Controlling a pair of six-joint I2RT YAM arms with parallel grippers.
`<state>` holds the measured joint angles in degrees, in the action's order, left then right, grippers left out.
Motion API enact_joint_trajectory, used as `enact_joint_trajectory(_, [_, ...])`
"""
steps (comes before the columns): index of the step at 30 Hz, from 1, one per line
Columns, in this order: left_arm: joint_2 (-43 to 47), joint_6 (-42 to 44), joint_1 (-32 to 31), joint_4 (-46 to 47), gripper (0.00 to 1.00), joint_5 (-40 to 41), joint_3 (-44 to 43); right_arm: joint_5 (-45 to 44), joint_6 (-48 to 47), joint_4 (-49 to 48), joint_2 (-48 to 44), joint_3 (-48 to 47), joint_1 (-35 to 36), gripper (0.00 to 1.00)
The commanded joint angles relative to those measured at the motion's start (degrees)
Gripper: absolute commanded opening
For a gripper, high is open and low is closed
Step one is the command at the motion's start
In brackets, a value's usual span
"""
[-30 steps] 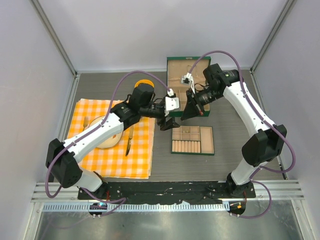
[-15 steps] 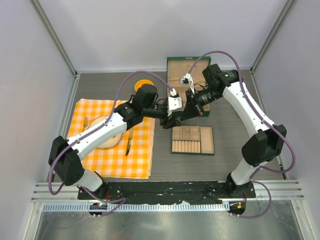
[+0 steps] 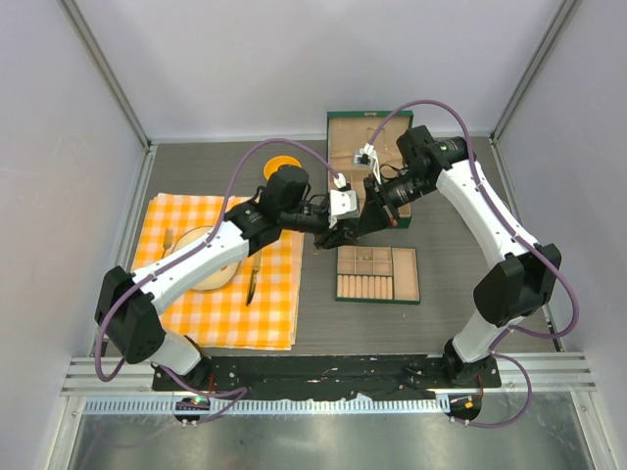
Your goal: Organize the mixed jewelry
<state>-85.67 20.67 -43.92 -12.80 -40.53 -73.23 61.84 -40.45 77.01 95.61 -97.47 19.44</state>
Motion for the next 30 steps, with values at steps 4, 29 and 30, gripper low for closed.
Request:
enact_joint_trajectory(4, [0.41, -1.24, -0.38, 3.13, 0.26, -1.83, 0.19, 1.35, -0.69, 9.12, -0.52, 0.09, 0.25, 0.01])
enact_joint_trajectory(29, [3.84, -2.91, -0.38, 0.58, 0.0, 1.25, 1.42, -0.85, 0.19, 8.42, -1.31, 0.79, 0.33, 0.06])
enact_joint_trajectory(30, [3.93, -2.91, -0.38, 0.49, 0.0, 1.51, 1.51, -0.94, 0.45, 8.33, -1.31, 0.79, 0.33, 0.07])
